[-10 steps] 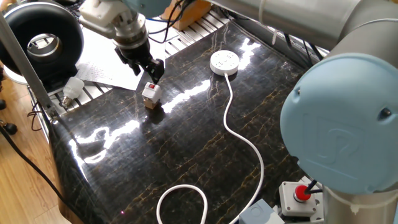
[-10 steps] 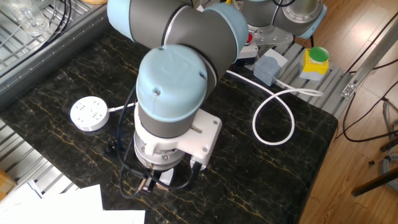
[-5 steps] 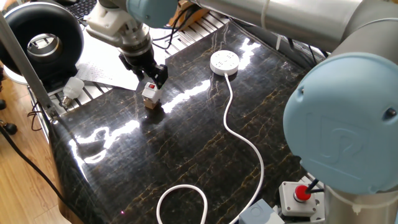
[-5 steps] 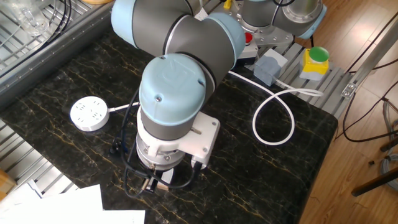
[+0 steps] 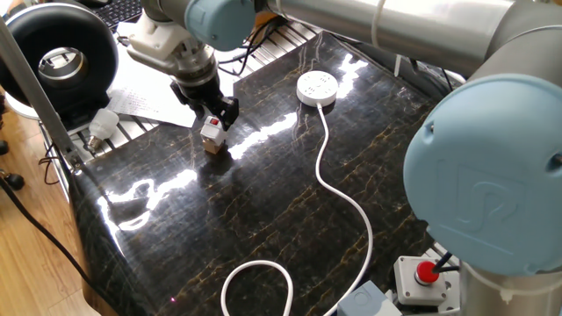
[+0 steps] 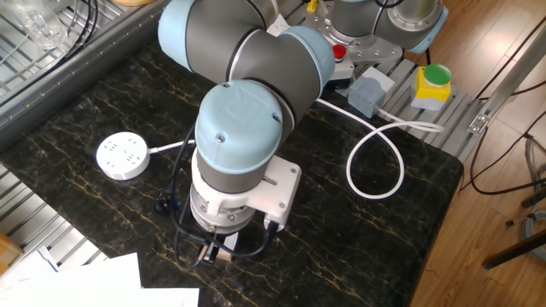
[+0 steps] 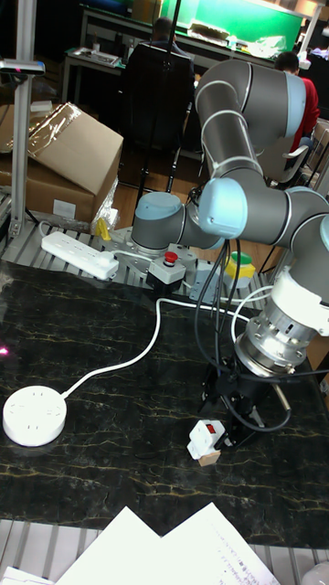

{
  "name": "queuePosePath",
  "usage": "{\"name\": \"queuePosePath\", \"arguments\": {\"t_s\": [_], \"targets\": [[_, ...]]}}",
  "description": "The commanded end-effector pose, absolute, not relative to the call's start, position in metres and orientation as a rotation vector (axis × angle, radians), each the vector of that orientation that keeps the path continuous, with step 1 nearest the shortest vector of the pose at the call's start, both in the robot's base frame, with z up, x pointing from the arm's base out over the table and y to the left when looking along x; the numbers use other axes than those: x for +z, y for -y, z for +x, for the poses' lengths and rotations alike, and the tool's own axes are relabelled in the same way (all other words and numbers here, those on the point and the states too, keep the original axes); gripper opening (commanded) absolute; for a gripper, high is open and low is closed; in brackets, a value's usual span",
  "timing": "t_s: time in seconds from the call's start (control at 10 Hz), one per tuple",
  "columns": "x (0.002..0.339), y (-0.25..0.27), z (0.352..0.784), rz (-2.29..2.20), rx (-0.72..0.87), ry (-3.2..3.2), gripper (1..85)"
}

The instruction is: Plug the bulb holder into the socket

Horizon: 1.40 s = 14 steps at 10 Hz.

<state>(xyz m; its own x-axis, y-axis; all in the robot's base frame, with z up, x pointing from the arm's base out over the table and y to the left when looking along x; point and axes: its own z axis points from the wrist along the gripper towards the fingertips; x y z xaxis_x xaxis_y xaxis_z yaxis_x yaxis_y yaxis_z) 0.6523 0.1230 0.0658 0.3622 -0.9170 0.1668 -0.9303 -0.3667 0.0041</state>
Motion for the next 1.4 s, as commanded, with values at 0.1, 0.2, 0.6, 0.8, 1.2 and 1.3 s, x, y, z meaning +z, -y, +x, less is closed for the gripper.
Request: {"name": "queuePosePath", "arguments": {"t_s": [0.1, 0.2, 0.6, 0.8, 1.2, 1.3], "targets": [[0.058, -0.125, 0.651, 2.533, 0.203, 1.706, 60.0], [0.056, -0.125, 0.650, 2.538, 0.202, 1.704, 60.0], [0.049, -0.123, 0.652, 2.544, 0.223, 1.694, 60.0], [0.048, -0.122, 0.651, 2.542, 0.224, 1.696, 59.7], [0.044, -0.122, 0.650, 2.539, 0.237, 1.695, 58.3], [0.043, -0.123, 0.650, 2.539, 0.237, 1.695, 58.0]]}}
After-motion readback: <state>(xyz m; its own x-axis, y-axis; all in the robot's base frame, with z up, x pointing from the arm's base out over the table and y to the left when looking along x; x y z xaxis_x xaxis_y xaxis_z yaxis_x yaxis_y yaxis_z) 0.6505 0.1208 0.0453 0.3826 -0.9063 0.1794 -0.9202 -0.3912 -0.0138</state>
